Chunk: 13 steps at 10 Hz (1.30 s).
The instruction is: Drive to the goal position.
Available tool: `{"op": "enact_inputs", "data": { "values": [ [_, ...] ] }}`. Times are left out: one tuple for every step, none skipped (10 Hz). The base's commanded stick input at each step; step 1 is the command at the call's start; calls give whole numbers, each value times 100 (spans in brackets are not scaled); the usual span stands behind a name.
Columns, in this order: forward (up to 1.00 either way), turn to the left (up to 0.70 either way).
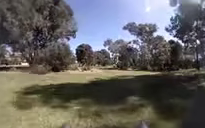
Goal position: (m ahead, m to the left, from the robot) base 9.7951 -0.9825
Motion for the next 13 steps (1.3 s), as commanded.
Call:
{"op": "enact_inputs", "data": {
  "values": [
    [100, 0],
    [100, 0],
    [100, -10],
    [100, -25],
    [100, -27],
    [100, -24],
    [100, -9],
    [100, 0],
    [100, 0],
    [100, 0],
    [100, 0],
    [100, 0],
    [100, 0]
  ]
}}
